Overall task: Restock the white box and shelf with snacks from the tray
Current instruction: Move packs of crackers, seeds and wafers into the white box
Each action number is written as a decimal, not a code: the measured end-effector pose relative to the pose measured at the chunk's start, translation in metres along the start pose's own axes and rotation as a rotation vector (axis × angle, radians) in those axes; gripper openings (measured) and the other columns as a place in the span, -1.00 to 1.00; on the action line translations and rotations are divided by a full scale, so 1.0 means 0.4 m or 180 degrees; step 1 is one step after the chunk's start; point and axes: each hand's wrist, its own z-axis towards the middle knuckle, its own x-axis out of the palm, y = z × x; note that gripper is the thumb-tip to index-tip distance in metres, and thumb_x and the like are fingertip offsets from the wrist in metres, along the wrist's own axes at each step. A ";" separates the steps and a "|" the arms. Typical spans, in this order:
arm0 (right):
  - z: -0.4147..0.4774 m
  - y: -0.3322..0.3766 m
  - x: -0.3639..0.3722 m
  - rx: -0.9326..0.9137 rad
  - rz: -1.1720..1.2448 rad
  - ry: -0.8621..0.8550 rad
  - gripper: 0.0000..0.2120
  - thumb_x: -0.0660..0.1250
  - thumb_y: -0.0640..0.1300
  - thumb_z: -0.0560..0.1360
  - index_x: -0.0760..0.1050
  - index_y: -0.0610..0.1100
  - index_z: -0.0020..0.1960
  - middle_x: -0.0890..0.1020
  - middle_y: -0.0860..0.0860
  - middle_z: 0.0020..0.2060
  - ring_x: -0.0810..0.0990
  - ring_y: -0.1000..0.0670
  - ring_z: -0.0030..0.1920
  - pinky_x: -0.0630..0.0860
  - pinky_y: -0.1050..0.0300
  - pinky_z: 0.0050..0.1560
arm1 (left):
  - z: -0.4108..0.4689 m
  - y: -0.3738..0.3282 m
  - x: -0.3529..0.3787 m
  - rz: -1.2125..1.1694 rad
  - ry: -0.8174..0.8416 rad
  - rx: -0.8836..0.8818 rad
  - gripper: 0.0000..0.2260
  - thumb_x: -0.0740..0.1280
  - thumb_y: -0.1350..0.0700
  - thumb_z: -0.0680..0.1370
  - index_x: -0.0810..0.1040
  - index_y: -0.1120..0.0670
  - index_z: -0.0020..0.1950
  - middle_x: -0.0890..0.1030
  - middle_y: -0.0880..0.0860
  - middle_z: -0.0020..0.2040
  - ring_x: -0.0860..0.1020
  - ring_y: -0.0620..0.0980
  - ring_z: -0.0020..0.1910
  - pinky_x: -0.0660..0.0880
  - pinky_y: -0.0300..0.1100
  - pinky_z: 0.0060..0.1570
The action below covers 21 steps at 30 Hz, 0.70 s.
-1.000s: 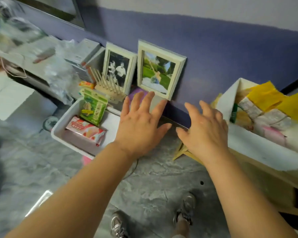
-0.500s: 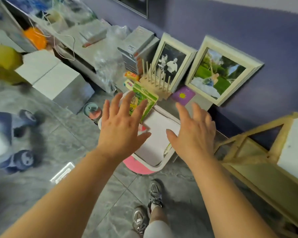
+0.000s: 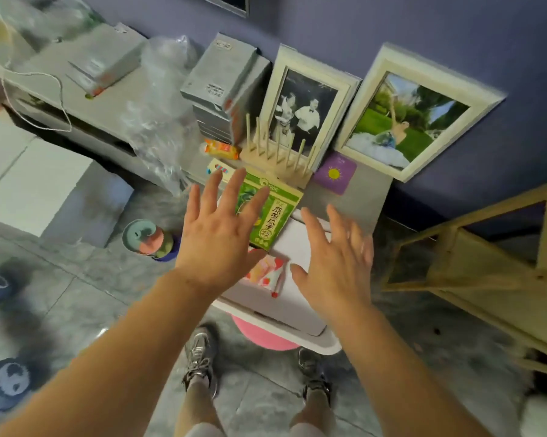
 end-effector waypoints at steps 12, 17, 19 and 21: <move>0.132 0.047 0.348 0.0457 0.0186 0.0095 -0.13 0.32 0.19 0.43 -0.23 0.14 0.47 -0.13 -0.02 0.52 -0.19 -0.16 0.49 -0.23 -0.25 0.40 | 0.185 0.141 0.281 -0.0133 0.0126 0.0816 -0.23 0.37 -0.18 0.36 0.13 -0.03 0.49 0.09 0.17 0.50 -0.02 0.29 0.45 -0.12 0.22 0.37; 0.179 0.027 0.481 0.0432 0.0279 0.0201 -0.04 0.38 0.14 0.40 -0.31 0.13 0.45 -0.17 -0.02 0.50 -0.22 -0.17 0.48 -0.31 -0.21 0.36 | 0.245 0.124 0.401 -0.0027 0.0163 0.1083 -0.15 0.43 -0.16 0.33 0.08 -0.04 0.50 0.04 0.15 0.51 -0.07 0.28 0.45 -0.24 0.15 0.34; 0.194 0.023 0.517 0.0414 0.0310 0.0258 -0.02 0.39 0.11 0.39 -0.33 0.13 0.44 -0.18 -0.03 0.50 -0.23 -0.17 0.48 -0.36 -0.17 0.32 | 0.266 0.122 0.426 0.0039 0.0109 0.1133 -0.10 0.47 -0.16 0.28 0.08 -0.03 0.50 0.06 0.16 0.51 -0.06 0.29 0.45 -0.25 0.15 0.33; 0.205 0.021 0.546 0.0431 0.0335 0.0267 0.01 0.40 0.09 0.38 -0.35 0.14 0.44 -0.18 -0.03 0.50 -0.23 -0.17 0.48 -0.40 -0.17 0.28 | 0.283 0.123 0.447 0.0171 0.0113 0.1203 -0.07 0.45 -0.19 0.29 0.01 -0.04 0.50 0.01 0.14 0.51 -0.10 0.27 0.45 -0.28 0.14 0.32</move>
